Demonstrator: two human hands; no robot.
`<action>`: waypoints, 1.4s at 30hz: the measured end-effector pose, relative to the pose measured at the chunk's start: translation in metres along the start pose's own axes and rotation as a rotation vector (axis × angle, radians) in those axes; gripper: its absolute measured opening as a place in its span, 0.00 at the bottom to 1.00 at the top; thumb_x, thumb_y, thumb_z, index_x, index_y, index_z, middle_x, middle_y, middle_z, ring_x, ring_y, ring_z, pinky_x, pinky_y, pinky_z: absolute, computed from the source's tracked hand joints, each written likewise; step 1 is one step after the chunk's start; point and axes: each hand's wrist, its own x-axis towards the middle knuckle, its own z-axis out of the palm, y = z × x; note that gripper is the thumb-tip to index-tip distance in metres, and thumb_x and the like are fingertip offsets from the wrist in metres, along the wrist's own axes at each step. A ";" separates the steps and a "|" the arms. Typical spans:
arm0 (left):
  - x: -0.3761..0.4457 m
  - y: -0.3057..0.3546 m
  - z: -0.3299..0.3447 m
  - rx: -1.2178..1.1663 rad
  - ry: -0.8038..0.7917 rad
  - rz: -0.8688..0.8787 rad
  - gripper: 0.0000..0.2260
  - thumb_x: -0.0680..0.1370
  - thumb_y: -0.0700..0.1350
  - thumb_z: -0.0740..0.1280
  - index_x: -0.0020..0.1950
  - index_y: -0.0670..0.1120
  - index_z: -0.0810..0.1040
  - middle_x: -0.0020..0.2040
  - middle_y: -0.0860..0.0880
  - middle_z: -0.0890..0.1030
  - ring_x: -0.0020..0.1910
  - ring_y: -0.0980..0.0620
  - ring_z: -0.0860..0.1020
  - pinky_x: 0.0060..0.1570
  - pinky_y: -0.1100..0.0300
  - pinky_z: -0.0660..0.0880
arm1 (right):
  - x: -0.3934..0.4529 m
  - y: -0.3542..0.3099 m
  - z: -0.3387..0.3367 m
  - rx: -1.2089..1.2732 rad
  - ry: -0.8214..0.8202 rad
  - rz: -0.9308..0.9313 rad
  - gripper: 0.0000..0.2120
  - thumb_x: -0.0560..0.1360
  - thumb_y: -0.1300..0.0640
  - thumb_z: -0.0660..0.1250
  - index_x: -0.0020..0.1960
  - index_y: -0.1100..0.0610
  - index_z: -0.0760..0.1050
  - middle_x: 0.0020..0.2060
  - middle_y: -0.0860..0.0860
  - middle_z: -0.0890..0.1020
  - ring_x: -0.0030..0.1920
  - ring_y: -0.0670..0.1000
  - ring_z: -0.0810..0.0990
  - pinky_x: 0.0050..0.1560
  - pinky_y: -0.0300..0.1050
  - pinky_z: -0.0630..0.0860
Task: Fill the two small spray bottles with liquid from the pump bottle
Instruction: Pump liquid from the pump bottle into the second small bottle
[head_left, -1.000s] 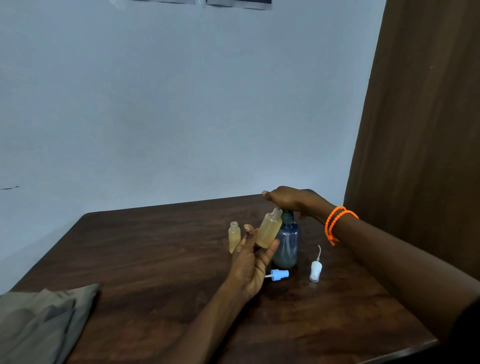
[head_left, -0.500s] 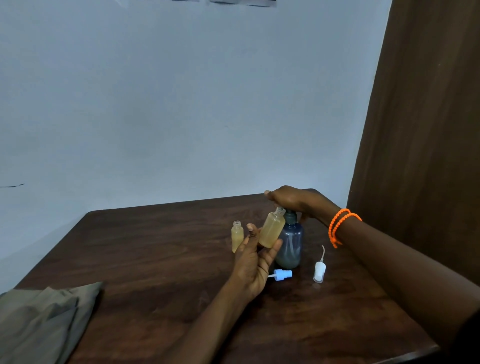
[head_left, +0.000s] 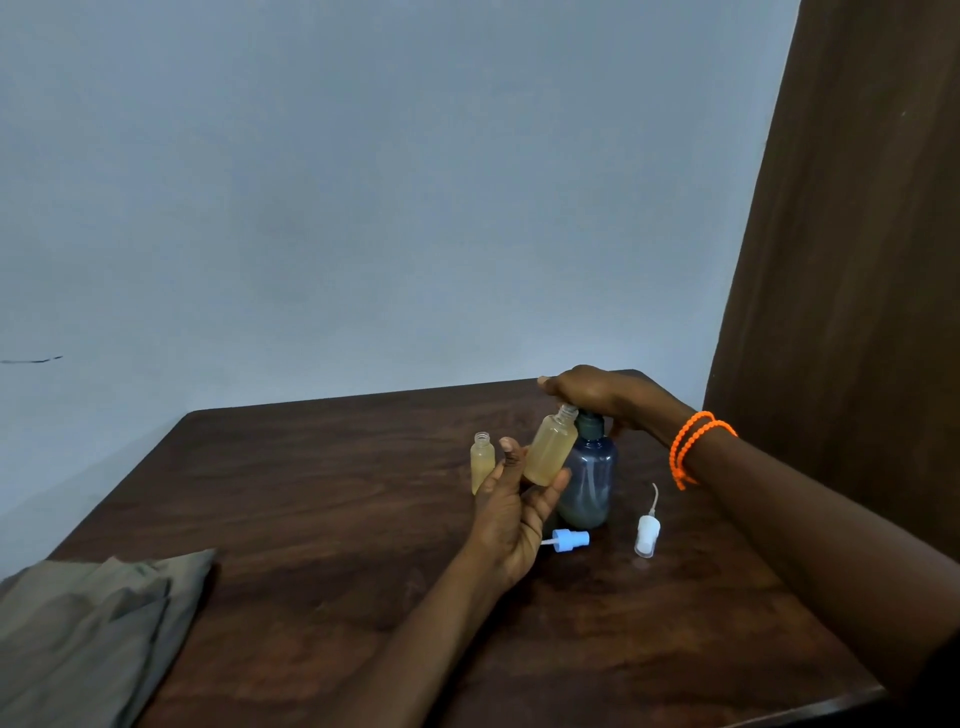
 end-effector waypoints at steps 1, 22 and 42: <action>0.001 0.000 0.000 -0.002 0.001 -0.001 0.26 0.76 0.52 0.70 0.67 0.36 0.74 0.65 0.37 0.81 0.58 0.44 0.84 0.44 0.54 0.85 | 0.002 0.000 0.001 -0.005 0.010 -0.008 0.21 0.79 0.39 0.58 0.48 0.57 0.73 0.41 0.56 0.79 0.41 0.57 0.78 0.55 0.58 0.77; 0.000 -0.002 0.002 0.020 -0.017 -0.011 0.18 0.80 0.51 0.67 0.62 0.38 0.76 0.60 0.39 0.84 0.56 0.45 0.85 0.45 0.53 0.85 | 0.007 0.001 0.000 -0.005 0.042 -0.019 0.19 0.79 0.38 0.57 0.36 0.50 0.65 0.37 0.52 0.74 0.38 0.54 0.74 0.52 0.57 0.75; -0.001 -0.002 0.001 -0.002 -0.015 -0.013 0.21 0.79 0.50 0.67 0.65 0.36 0.74 0.64 0.37 0.81 0.60 0.43 0.83 0.44 0.53 0.85 | 0.000 -0.004 -0.004 -0.090 0.000 -0.013 0.19 0.79 0.37 0.56 0.49 0.53 0.72 0.49 0.56 0.78 0.51 0.59 0.78 0.57 0.67 0.74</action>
